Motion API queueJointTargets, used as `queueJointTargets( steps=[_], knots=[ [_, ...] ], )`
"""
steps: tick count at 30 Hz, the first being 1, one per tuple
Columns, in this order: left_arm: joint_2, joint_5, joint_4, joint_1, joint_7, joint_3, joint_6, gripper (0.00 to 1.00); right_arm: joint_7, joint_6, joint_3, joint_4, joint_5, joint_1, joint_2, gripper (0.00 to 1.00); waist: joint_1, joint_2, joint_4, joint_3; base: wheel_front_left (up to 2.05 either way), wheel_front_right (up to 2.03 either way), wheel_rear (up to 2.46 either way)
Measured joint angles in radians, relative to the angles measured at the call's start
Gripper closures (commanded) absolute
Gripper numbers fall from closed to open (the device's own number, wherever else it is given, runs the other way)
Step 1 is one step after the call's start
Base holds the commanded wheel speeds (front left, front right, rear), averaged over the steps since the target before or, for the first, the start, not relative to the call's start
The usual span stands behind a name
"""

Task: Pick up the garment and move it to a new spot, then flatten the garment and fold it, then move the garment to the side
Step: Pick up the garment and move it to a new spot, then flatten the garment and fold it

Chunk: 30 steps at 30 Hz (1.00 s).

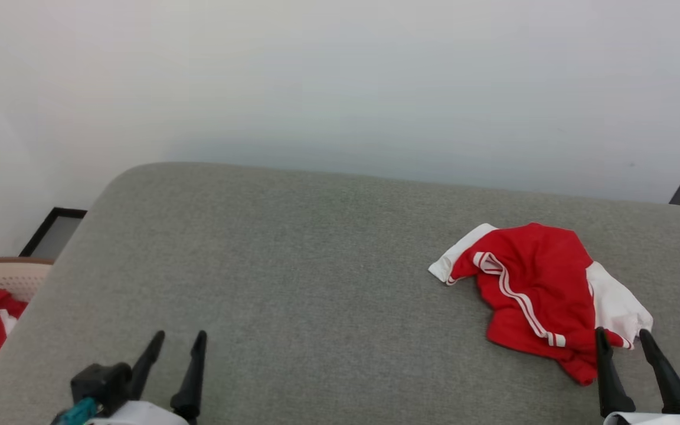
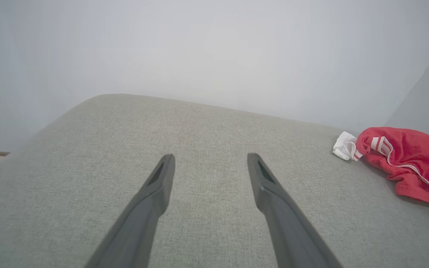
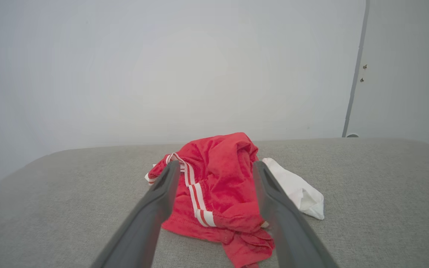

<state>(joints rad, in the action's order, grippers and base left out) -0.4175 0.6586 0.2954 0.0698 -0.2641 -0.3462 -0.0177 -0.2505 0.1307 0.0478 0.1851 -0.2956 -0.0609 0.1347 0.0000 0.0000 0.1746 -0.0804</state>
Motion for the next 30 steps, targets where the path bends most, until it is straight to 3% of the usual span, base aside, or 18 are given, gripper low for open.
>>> queueJointTargets(
  steps=[6,10,30],
  knots=[
    [0.042,-0.177,-0.127,-0.094,0.0,0.143,-0.008,0.0,-0.002,0.0,0.002,-0.039,-0.009,0.022,-0.001,0.0,0.0,0.0,-0.031,0.002,0.0,0.0,0.0],
    [0.069,-0.246,-0.154,-0.135,0.0,0.179,0.016,0.0,-0.003,0.0,-0.002,-0.056,-0.01,0.035,0.012,0.0,0.0,0.0,-0.048,0.004,0.0,0.0,0.0],
    [0.157,-0.349,-0.121,-0.16,0.0,0.26,0.093,0.0,-0.005,0.0,-0.02,-0.031,-0.011,0.032,-0.007,0.0,0.0,0.0,-0.071,0.018,0.0,0.0,0.0]
  ],
)
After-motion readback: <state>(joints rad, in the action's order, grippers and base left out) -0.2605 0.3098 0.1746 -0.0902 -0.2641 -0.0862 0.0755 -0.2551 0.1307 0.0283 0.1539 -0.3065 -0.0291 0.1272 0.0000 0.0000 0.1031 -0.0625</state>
